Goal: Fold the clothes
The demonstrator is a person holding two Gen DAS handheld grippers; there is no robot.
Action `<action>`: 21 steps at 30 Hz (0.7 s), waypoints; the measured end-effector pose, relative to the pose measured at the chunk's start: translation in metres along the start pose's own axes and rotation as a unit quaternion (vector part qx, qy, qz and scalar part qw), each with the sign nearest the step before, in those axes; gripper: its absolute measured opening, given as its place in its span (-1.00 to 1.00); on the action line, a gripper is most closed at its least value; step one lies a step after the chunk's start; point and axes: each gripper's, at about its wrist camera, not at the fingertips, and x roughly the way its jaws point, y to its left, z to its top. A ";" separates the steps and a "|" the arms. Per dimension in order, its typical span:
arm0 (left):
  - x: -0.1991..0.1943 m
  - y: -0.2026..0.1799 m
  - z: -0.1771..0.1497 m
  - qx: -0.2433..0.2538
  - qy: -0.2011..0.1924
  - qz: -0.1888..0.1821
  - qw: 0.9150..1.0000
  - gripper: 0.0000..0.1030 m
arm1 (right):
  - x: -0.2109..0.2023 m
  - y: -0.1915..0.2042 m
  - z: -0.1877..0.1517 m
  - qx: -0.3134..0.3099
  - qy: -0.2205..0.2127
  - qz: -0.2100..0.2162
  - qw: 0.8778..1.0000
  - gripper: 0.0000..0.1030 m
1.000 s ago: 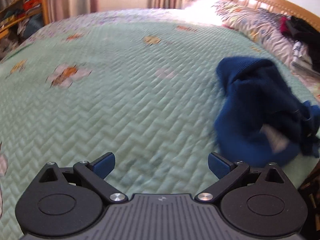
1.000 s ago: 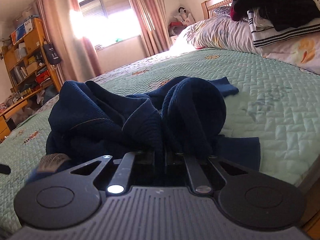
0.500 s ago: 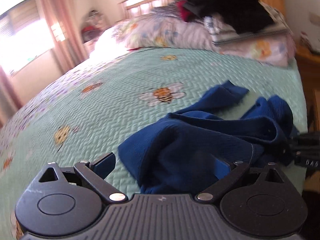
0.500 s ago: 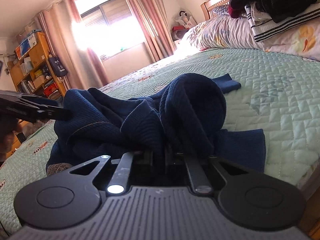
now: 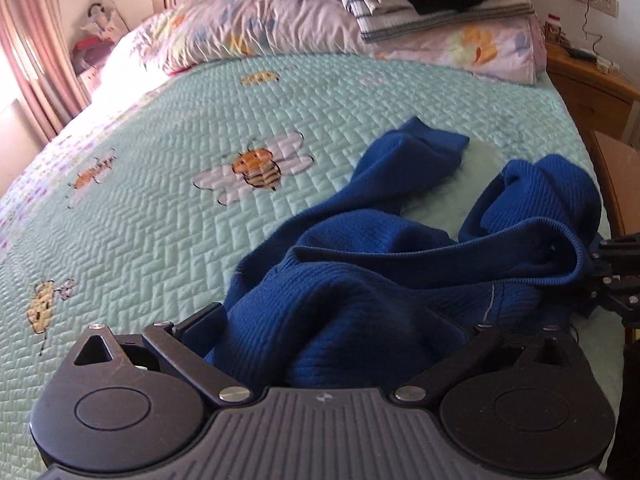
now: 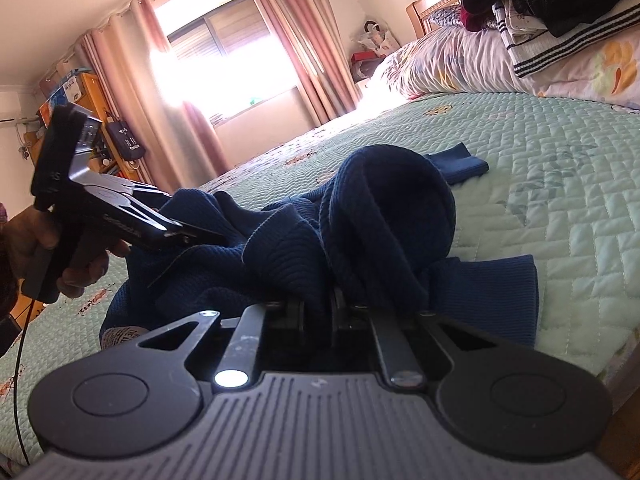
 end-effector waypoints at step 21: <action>-0.105 -0.135 -0.067 -0.032 -0.187 0.393 0.900 -0.49 | -0.005 0.073 0.012 -0.098 -0.008 0.032 0.995 -0.67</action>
